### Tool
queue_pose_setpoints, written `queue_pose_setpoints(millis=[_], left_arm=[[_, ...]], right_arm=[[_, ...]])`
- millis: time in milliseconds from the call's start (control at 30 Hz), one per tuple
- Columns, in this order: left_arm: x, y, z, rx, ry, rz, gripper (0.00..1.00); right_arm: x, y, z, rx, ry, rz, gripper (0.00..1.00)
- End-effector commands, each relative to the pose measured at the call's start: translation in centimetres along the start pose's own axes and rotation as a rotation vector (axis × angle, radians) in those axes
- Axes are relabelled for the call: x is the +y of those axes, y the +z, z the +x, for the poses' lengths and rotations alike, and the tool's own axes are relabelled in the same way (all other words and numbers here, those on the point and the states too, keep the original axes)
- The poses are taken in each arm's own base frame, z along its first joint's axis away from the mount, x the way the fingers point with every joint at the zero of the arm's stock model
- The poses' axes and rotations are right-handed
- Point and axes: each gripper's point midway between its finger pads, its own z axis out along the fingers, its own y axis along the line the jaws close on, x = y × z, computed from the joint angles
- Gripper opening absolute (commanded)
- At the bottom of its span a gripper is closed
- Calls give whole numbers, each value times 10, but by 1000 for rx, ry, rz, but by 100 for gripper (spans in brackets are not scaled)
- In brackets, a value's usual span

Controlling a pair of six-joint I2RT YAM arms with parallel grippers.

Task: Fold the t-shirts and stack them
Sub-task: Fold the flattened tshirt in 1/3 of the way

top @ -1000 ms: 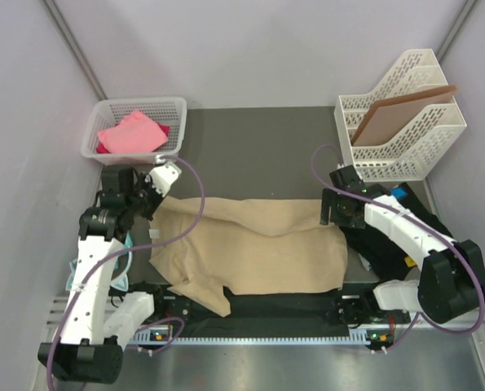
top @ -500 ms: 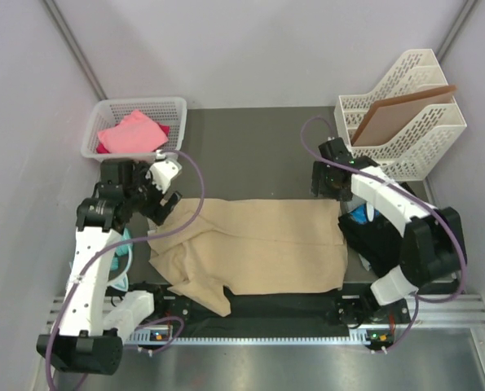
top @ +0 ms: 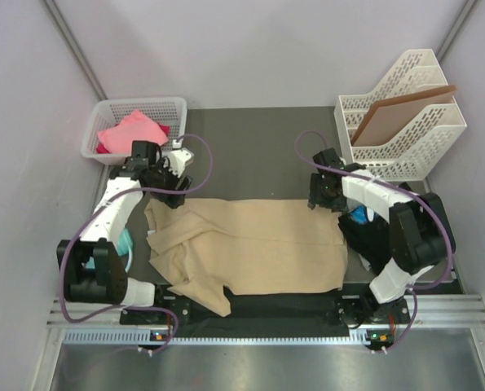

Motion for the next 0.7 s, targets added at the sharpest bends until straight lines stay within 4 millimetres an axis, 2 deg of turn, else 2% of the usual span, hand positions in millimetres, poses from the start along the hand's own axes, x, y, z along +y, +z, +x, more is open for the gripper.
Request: queue_pose_setpoints(millis=[0,133,400,500,667], left_arm=[[4,13,-3,-20,-11,-11,74],[5,22,7,23,-12,-2,74],[-14,48,43,150,-35,74,71],[-20,58,53,207,-52,105,69],[-14,74,67,293,-78,101,68]], right_arm=[[11,16,-11,-14,12,-13,62],[16,29,-9,5,12,-20,61],[21,47,-4,35,15,-27,57],[23,50,-7,34,12,-32,57],[27,50,-12,27,8,-44,56]])
